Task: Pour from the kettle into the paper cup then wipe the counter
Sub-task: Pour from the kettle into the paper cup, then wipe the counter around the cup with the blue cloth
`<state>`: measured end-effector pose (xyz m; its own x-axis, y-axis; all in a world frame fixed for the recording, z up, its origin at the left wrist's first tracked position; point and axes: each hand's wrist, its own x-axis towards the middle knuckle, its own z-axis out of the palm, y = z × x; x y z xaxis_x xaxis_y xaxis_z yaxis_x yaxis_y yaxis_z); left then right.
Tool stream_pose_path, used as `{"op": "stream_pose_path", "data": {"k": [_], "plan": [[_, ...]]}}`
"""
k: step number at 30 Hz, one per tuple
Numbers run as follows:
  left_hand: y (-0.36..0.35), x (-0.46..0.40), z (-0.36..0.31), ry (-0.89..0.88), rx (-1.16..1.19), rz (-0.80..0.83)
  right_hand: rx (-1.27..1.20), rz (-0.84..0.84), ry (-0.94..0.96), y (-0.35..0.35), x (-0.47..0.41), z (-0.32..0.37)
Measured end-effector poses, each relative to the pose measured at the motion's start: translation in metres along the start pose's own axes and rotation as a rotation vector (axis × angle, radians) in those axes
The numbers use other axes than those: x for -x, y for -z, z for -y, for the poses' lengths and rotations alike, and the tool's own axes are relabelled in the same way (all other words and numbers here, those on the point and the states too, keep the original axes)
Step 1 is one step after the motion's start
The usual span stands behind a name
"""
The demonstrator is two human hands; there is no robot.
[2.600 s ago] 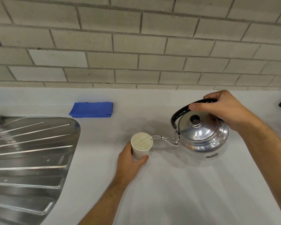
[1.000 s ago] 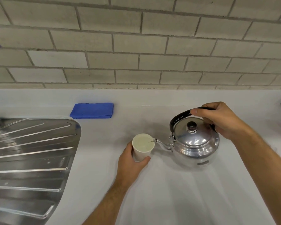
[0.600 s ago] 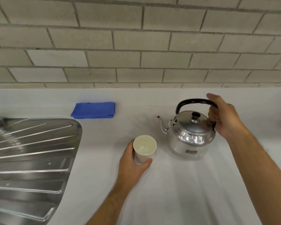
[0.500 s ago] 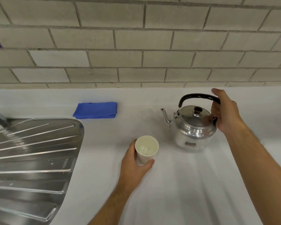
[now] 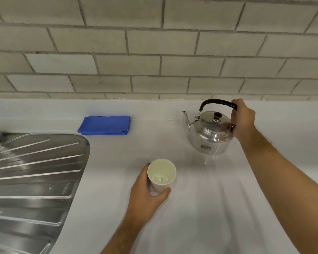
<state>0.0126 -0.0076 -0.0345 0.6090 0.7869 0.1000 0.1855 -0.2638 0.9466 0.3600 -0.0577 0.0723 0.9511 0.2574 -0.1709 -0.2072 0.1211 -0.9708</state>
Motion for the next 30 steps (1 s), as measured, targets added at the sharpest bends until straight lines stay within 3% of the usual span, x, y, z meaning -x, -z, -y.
{"op": "stream_pose_path", "data": {"k": [17,20,23,26,28,30], "plan": [[0.004,0.002,-0.005,0.016,-0.024,0.061,0.252,-0.016,0.109,-0.010,-0.011,0.004],[0.013,-0.002,-0.004,0.023,-0.043,0.150,0.429,-0.145,0.227,-0.011,-0.003,0.008],[0.030,-0.007,0.000,0.088,-0.079,0.182,0.503,-0.271,0.546,-0.018,0.013,0.016],[0.052,-0.020,0.003,0.123,-0.105,0.074,0.401,-0.020,0.809,-0.035,0.037,0.021],[0.068,-0.035,0.003,0.144,-0.126,-0.024,0.336,0.223,0.773,-0.055,0.053,0.021],[0.086,-0.054,0.005,0.177,-0.162,-0.097,0.385,0.389,0.619,-0.081,0.067,0.018]]}}
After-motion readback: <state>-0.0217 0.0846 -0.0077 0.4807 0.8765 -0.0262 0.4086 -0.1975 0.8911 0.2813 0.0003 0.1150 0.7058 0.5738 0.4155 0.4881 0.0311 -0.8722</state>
